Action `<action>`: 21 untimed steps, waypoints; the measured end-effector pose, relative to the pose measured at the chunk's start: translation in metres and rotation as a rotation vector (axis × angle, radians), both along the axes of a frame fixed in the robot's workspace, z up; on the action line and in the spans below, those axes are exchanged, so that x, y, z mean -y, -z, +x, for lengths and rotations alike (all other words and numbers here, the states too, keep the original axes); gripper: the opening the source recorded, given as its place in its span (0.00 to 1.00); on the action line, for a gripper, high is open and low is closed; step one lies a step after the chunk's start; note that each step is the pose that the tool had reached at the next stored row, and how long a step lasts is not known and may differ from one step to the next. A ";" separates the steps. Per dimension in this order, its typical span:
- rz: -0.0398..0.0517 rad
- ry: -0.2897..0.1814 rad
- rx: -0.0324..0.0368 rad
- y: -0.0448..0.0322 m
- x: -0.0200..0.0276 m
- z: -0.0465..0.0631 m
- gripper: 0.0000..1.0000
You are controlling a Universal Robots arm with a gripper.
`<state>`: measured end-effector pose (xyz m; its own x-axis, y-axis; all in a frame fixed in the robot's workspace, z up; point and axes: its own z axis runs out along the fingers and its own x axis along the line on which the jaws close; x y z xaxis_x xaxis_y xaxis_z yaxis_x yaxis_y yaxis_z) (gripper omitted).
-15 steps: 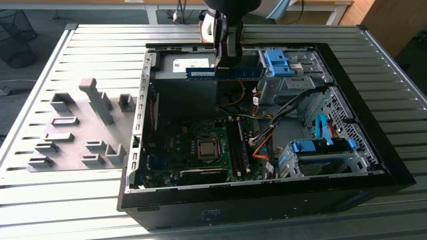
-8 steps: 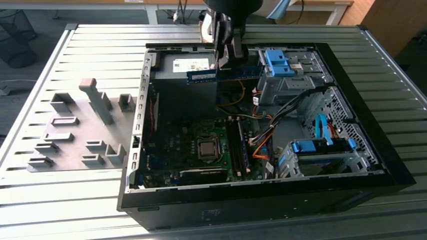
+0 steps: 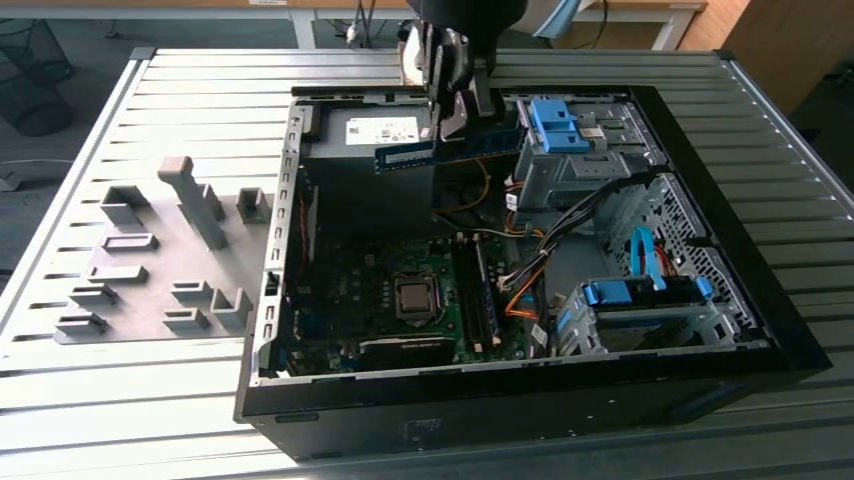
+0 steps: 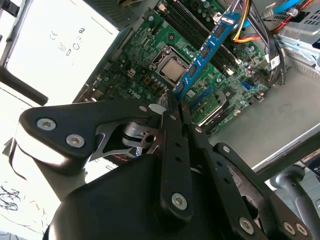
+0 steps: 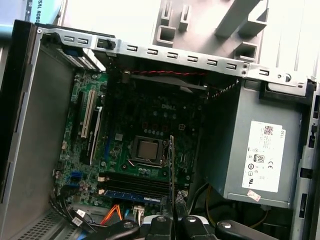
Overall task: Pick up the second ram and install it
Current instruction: 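Pick up the second ram and move it above second insertion slot, then insert the second ram into the second slot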
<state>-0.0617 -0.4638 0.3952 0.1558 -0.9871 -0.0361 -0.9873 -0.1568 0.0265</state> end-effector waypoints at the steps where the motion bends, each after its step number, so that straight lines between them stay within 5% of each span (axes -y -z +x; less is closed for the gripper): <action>1: -0.0001 0.000 -0.0001 0.0000 0.0000 0.001 0.14; 7: 0.0001 0.000 0.0001 0.0001 0.0000 0.006 0.14; 8: 0.0001 0.001 0.0001 0.0001 0.0000 0.015 0.14; 21: 0.0001 0.023 0.0001 0.0002 0.0000 0.016 0.14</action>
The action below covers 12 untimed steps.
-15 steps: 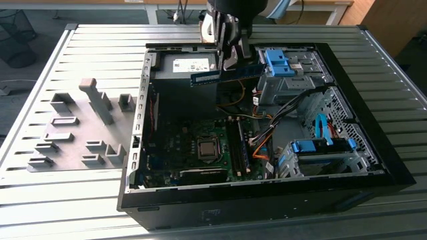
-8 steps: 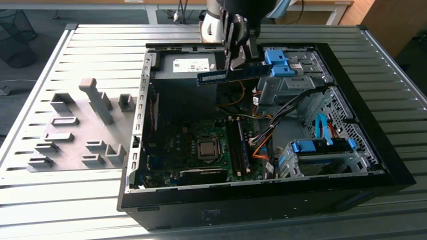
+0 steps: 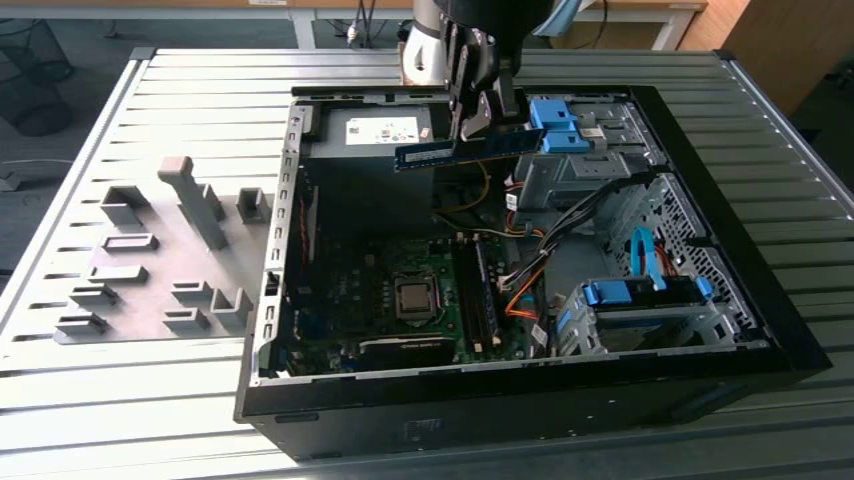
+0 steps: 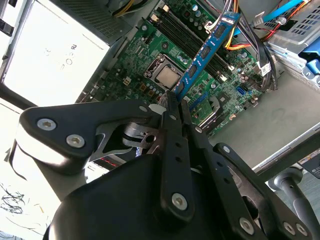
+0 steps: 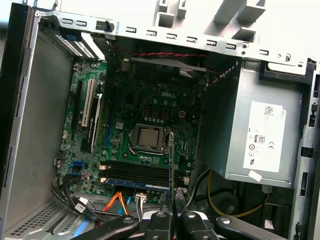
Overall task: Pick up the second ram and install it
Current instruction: 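Insert the second ram into the second slot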
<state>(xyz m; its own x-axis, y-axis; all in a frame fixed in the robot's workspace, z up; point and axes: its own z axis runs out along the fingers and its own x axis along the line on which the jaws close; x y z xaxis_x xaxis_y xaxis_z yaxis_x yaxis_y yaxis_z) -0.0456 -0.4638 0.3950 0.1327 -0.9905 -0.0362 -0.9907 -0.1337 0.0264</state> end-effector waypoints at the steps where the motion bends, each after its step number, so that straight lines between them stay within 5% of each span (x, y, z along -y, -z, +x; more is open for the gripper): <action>1: 0.0000 0.000 0.0000 0.0000 0.0000 0.000 0.14; 6: -0.0009 0.017 -0.0001 0.0001 0.0000 0.000 0.14; 12: -0.0024 0.101 -0.0001 0.0008 0.0000 0.000 0.14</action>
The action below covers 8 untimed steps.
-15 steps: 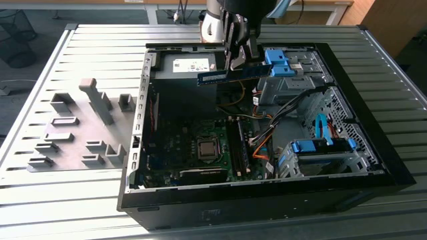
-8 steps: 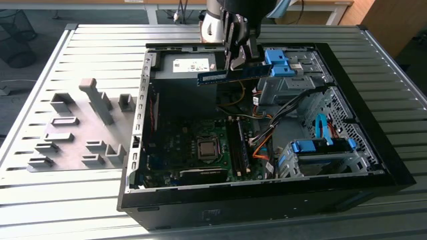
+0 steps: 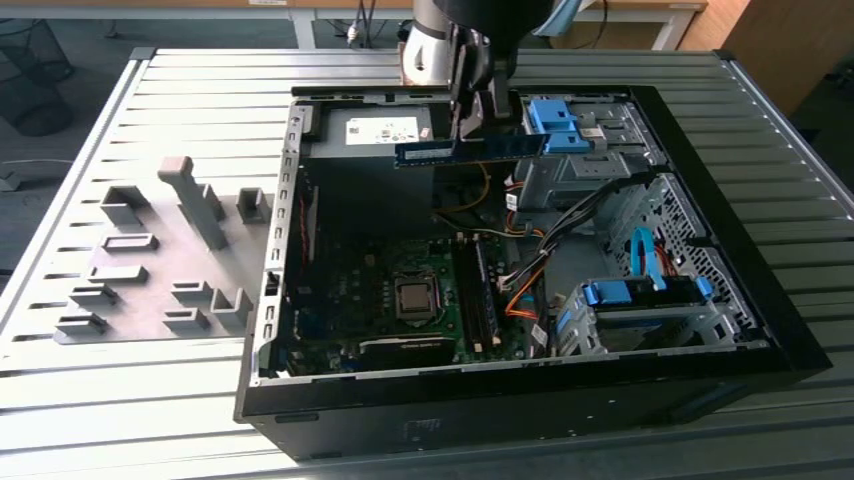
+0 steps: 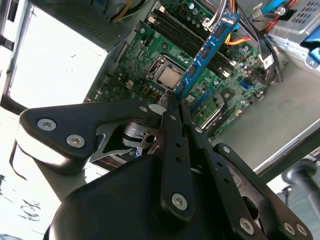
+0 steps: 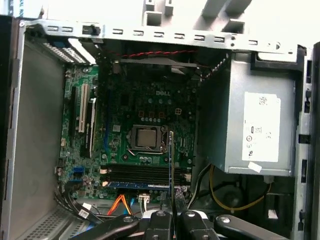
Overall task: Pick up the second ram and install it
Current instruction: 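Insert the second ram into the second slot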
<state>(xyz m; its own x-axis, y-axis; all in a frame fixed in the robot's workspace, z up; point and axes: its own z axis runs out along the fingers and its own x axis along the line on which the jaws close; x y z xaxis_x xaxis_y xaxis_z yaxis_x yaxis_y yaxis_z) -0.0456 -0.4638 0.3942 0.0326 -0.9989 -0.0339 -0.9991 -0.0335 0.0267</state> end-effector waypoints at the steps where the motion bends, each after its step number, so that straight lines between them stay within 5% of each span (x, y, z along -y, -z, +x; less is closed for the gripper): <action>1: -0.0004 0.015 0.0000 0.0001 0.0000 0.000 0.14; 8: -0.0023 0.104 -0.0001 0.0008 0.0000 0.000 0.14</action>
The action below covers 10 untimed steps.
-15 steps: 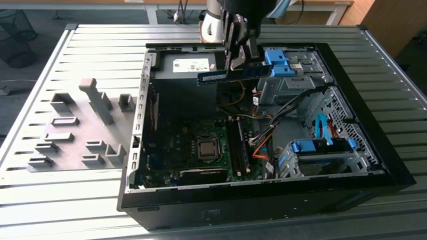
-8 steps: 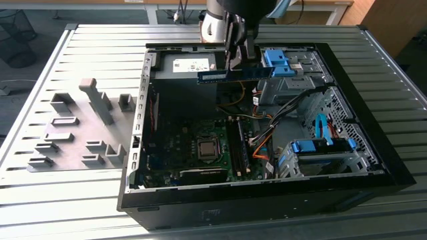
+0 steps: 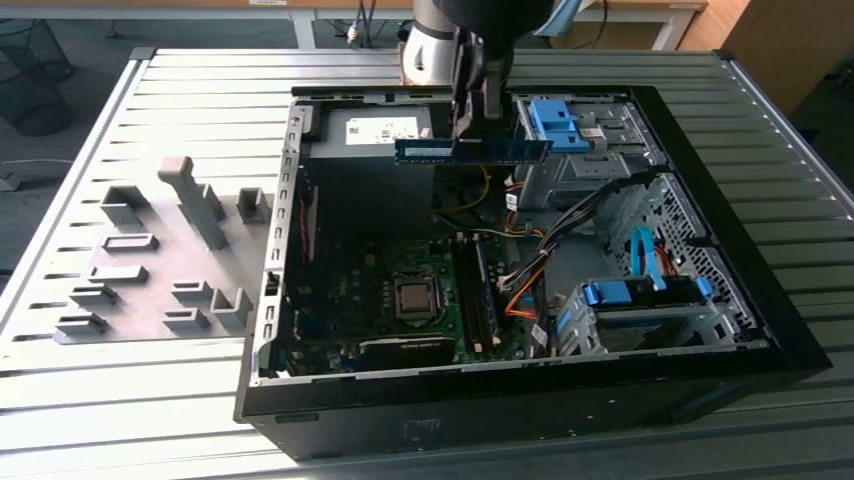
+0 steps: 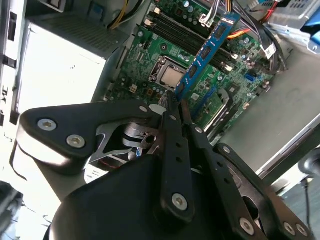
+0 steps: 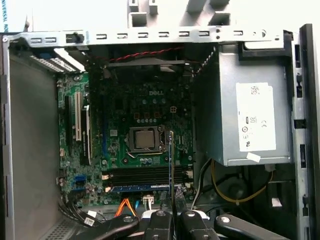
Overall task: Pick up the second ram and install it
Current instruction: 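Insert the second ram into the second slot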
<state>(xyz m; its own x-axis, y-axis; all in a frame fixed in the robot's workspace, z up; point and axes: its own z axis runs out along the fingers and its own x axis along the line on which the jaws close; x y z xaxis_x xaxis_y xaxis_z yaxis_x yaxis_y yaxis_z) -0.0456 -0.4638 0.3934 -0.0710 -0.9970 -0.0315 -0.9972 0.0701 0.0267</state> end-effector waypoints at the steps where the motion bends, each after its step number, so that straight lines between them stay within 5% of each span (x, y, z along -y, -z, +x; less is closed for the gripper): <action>1: 0.0000 0.011 0.0000 0.0001 0.0000 0.000 0.14; 10: -0.0005 0.113 0.0001 0.0008 0.0000 0.000 0.14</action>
